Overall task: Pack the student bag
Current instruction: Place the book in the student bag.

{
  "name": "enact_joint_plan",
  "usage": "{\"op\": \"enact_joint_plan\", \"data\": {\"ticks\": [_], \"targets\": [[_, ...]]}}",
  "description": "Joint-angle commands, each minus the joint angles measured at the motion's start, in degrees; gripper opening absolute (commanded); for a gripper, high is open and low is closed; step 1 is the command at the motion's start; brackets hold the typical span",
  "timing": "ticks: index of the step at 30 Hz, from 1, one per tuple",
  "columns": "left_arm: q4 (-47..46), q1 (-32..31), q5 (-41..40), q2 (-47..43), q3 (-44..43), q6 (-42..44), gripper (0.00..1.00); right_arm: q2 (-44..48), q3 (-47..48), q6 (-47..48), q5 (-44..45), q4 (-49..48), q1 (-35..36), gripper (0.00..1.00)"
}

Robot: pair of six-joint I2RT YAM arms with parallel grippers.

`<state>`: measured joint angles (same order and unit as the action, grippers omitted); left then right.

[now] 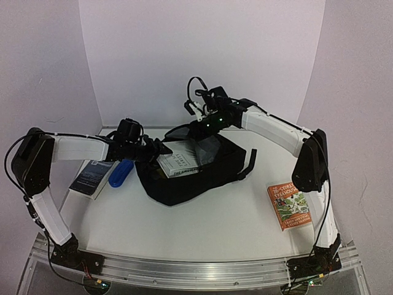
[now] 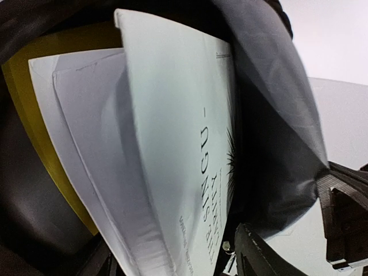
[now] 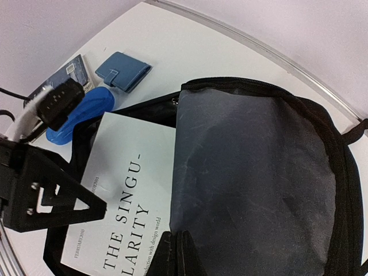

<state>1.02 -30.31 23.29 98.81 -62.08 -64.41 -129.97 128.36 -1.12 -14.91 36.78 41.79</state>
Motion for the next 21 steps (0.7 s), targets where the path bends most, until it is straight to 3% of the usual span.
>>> {"op": "enact_joint_plan", "data": {"ticks": [1,7,14,17,21], "targets": [[9.1,-0.1,-1.3,-0.5,-3.6,3.7,0.65,2.6,-0.6,0.0,-1.5,-4.2,-0.3,0.0],[6.8,-0.3,2.7,8.3,-9.2,3.3,0.51,2.3,-1.0,0.2,-1.7,-4.2,-0.9,0.0],[1.9,-1.2,5.9,18.0,-17.7,2.8,0.26,1.6,-1.1,0.7,-2.2,-4.2,-1.6,0.0],[3.3,-1.2,3.3,16.3,-17.5,3.5,0.34,1.2,-1.1,0.6,-2.2,-4.2,-2.8,0.0],[11.0,-1.2,-2.8,8.8,-16.6,7.3,0.68,2.3,-3.2,1.0,-3.2,-3.8,-4.9,0.01]]}}
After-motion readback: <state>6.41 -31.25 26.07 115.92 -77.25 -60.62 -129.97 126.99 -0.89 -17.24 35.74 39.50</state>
